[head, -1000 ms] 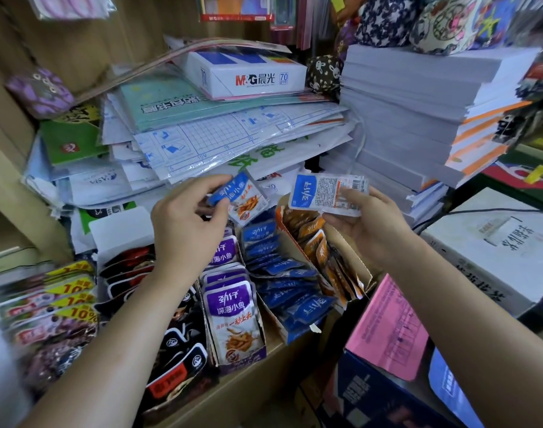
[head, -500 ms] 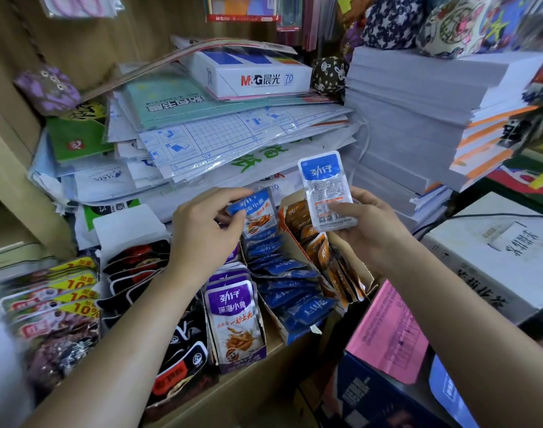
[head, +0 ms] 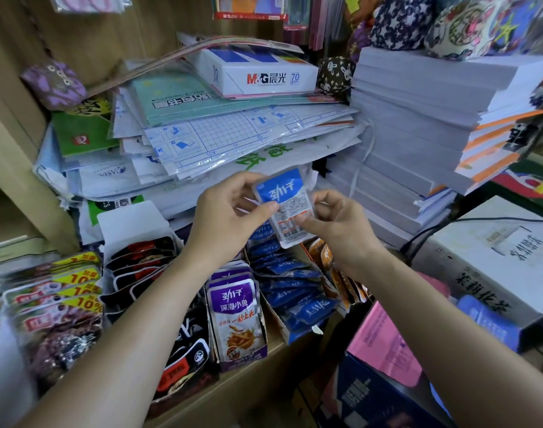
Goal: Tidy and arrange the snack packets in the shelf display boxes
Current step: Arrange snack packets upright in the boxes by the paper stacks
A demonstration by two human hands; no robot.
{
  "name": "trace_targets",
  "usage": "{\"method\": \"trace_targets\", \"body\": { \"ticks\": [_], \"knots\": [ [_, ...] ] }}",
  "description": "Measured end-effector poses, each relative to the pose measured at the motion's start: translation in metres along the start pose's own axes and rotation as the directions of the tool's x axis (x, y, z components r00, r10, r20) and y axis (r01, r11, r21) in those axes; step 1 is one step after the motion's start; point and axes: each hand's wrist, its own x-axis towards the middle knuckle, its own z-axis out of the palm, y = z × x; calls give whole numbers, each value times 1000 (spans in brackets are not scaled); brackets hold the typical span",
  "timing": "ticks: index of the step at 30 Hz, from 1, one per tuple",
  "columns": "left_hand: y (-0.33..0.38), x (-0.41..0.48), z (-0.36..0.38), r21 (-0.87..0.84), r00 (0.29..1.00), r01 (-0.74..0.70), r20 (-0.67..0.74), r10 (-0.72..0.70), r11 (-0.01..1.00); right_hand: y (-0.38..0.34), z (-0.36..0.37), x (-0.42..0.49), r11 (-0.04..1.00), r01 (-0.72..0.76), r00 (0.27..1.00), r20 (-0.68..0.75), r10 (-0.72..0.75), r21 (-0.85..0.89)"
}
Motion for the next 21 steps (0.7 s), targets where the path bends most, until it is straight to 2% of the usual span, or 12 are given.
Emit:
{"method": "trace_targets", "body": {
  "ticks": [3, 6, 9, 12, 13, 15, 17, 19, 21],
  "knots": [
    [-1, -1, -3, 38, 991, -29, -129, 34, 999, 2, 0, 1, 982, 71, 997, 0, -72, -174],
    [-6, 0, -14, 89, 988, -37, -147, 50, 995, 2, -12, 2, 879, 120, 991, 10, -130, -461],
    [-17, -2, -18, 212, 993, -14, -112, 39, 977, -3, -28, -4, 774, 100, 987, 160, 1, -625],
    [-23, -4, -15, 316, 993, -29, -99, 63, 948, -11, -41, -19, 626, 127, 917, 332, 221, -769],
    [-24, -5, -13, 341, 994, -33, -91, 68, 939, -10, -44, -24, 538, 160, 906, 339, 252, -828],
    [-27, -5, -10, 423, 999, -27, -25, 41, 906, -6, -45, -31, 394, 236, 922, 333, 199, -888],
    [-29, -8, -6, 563, 993, -17, 103, -50, 826, 3, -43, -32, 393, 278, 929, 349, 121, -876],
    [-28, -10, -3, 652, 972, -32, 197, -129, 757, 10, -42, -30, 403, 294, 923, 368, 117, -866],
    [-24, -11, -4, 630, 963, -36, 229, -141, 775, 14, -43, -30, 406, 296, 919, 373, 125, -865]
  ]
}}
